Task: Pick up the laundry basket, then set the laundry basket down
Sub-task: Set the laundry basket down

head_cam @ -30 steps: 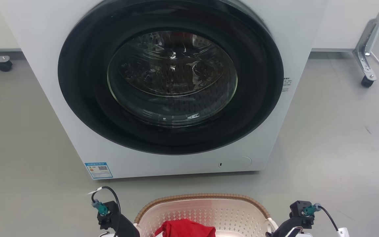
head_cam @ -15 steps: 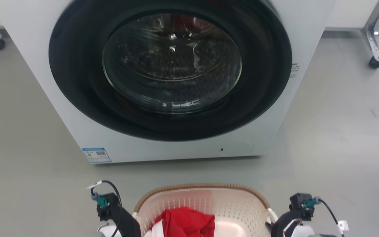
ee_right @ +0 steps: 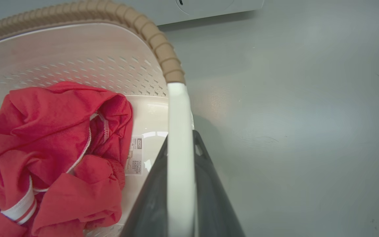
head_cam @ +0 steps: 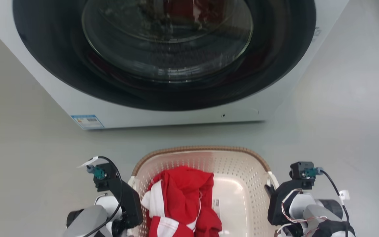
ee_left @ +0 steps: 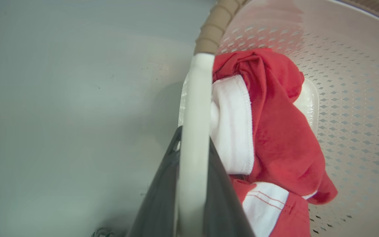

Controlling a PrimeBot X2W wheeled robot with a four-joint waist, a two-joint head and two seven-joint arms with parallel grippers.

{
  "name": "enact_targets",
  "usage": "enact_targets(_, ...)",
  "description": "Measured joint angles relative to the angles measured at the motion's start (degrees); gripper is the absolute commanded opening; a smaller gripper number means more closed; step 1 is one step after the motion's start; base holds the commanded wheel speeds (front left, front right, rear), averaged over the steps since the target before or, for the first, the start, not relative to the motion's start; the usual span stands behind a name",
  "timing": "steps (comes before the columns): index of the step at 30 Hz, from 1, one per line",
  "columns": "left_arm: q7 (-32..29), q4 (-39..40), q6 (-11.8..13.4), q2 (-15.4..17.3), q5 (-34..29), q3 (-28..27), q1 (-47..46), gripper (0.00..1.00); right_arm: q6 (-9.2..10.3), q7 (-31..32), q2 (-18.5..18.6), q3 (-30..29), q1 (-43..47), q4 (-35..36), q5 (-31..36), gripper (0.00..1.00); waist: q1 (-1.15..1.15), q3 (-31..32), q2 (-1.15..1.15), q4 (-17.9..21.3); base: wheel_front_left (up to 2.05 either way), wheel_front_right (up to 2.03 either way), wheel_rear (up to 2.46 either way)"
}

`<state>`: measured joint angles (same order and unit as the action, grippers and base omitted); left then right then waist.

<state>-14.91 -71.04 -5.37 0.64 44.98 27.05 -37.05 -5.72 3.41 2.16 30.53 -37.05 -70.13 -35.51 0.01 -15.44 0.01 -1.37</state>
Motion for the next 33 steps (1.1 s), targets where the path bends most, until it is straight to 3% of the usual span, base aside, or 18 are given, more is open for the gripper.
enact_targets(33,13.4,3.2,1.3,0.4,-3.0,0.0,-14.4,0.0,1.23,-11.3,3.1,1.4,-15.1,2.4,3.8,0.0,0.0,-27.0,0.0,-1.1,0.0,0.0,0.0)
